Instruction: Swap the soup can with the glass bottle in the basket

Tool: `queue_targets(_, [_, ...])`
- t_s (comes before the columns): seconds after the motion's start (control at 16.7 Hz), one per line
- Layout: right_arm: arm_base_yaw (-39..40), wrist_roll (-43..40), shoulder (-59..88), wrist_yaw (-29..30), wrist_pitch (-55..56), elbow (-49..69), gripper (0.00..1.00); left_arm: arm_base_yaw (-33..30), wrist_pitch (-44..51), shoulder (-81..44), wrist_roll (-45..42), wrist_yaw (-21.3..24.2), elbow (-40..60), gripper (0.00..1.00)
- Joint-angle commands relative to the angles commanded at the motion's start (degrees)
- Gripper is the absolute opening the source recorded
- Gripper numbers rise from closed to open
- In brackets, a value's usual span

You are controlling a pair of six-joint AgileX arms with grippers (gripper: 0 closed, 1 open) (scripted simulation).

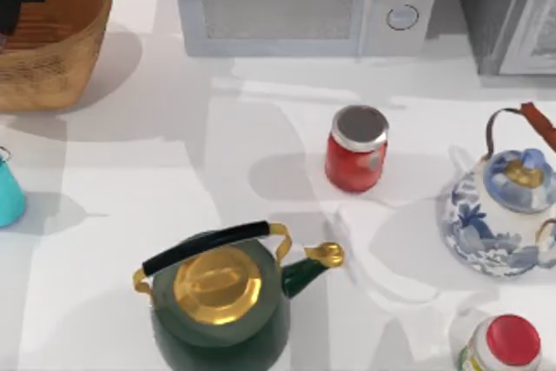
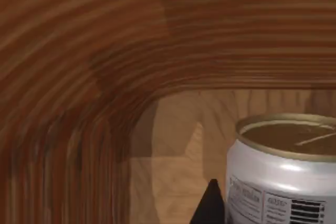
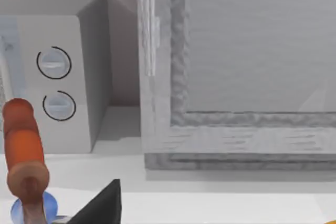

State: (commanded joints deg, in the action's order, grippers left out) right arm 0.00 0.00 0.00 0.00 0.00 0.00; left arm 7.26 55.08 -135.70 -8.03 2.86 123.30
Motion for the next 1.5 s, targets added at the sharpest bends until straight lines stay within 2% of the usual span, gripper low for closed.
queue_targets(0.3, [0.0,0.0,0.0,0.0,0.0,0.0,1.00,1.5,-13.7,24.5,-1.3,-2.2,-24.0,0.00])
queue_targets(0.66, [0.0,0.0,0.0,0.0,0.0,0.0,1.00,1.2,-29.7,63.9,-1.0,-4.1,-62.7,0.00])
queue_targets(1.02, [0.0,0.0,0.0,0.0,0.0,0.0,1.00,-1.9,-42.7,102.9,2.3,-4.3,-98.3,0.00])
queue_targets(1.26, [0.0,0.0,0.0,0.0,0.0,0.0,1.00,-4.7,-49.8,122.9,5.4,-3.7,-114.3,0.00])
queue_targets(1.5, [0.0,0.0,0.0,0.0,0.0,0.0,1.00,-6.8,-54.2,133.8,7.6,-3.0,-122.0,0.00])
